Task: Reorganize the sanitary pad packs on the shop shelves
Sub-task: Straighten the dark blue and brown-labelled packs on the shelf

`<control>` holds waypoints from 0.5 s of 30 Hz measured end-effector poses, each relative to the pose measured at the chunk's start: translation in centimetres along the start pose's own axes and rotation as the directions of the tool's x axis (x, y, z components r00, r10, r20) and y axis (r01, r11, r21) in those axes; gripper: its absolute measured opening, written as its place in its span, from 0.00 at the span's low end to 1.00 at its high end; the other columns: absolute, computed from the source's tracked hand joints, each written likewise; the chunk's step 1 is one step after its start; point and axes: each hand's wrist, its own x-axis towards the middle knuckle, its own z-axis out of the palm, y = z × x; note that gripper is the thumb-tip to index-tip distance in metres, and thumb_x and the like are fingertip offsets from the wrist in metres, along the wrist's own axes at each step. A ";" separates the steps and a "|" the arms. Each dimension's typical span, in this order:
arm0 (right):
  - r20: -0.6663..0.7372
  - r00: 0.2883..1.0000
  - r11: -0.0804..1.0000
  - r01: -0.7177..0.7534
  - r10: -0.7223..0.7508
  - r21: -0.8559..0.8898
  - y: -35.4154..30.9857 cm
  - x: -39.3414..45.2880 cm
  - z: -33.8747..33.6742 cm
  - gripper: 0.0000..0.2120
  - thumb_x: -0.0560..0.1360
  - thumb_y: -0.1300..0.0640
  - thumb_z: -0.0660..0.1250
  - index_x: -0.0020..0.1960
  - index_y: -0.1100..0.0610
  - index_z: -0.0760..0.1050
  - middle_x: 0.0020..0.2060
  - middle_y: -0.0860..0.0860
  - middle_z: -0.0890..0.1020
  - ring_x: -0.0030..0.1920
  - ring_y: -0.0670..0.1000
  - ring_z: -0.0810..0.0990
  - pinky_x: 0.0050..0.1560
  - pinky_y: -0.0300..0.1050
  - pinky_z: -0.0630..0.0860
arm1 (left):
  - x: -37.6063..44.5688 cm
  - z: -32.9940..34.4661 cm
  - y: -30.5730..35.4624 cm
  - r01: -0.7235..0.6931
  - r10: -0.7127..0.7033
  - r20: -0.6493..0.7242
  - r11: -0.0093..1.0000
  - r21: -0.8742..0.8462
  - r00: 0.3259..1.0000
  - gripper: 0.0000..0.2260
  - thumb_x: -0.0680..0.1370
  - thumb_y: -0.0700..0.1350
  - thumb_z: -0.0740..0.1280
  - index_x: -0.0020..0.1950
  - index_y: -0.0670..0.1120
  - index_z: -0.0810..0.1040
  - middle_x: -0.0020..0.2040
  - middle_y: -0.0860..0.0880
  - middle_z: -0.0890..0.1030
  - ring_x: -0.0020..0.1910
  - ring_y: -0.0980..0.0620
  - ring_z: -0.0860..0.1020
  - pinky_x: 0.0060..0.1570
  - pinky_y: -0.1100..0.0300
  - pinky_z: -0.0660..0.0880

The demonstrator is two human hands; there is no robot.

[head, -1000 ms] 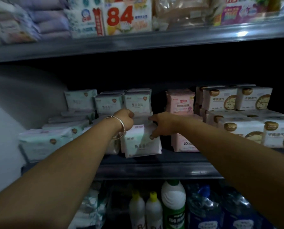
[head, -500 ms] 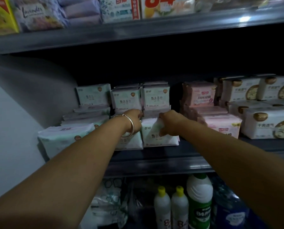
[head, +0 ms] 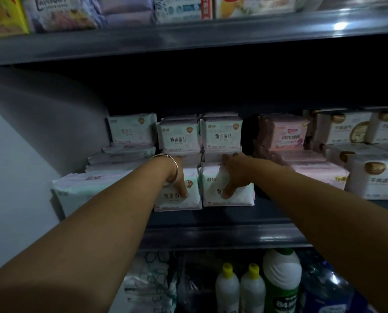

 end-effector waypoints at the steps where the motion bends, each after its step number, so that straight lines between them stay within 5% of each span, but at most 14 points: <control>1: 0.007 1.000 1.000 0.007 -0.007 0.007 0.0 0.1 -0.1 0.46 0.61 0.45 0.79 0.72 0.55 0.61 0.67 0.55 0.69 0.67 0.58 0.68 0.68 0.52 0.67 | 0.1 0.0 0.1 0.006 -0.006 0.014 1.000 0.000 1.000 0.41 0.68 0.53 0.75 0.74 0.43 0.60 0.71 0.45 0.68 0.66 0.45 0.72 0.64 0.51 0.71; 10: 0.058 0.998 1.000 0.004 -0.002 -0.027 0.2 0.5 -0.3 0.44 0.61 0.48 0.80 0.70 0.58 0.64 0.62 0.55 0.73 0.62 0.56 0.72 0.63 0.50 0.72 | 0.3 -0.1 1.4 0.020 -0.020 0.001 0.998 0.055 1.000 0.36 0.68 0.54 0.75 0.70 0.43 0.66 0.67 0.45 0.71 0.62 0.45 0.73 0.58 0.55 0.72; 15: 0.055 0.998 0.999 0.022 -0.020 -0.023 0.2 0.2 -0.4 0.42 0.62 0.51 0.79 0.70 0.57 0.64 0.62 0.55 0.73 0.62 0.56 0.72 0.64 0.49 0.71 | 0.9 0.7 1.1 -0.003 -0.001 -0.045 0.996 -0.084 0.999 0.49 0.64 0.52 0.78 0.77 0.49 0.52 0.76 0.43 0.56 0.71 0.41 0.63 0.67 0.47 0.67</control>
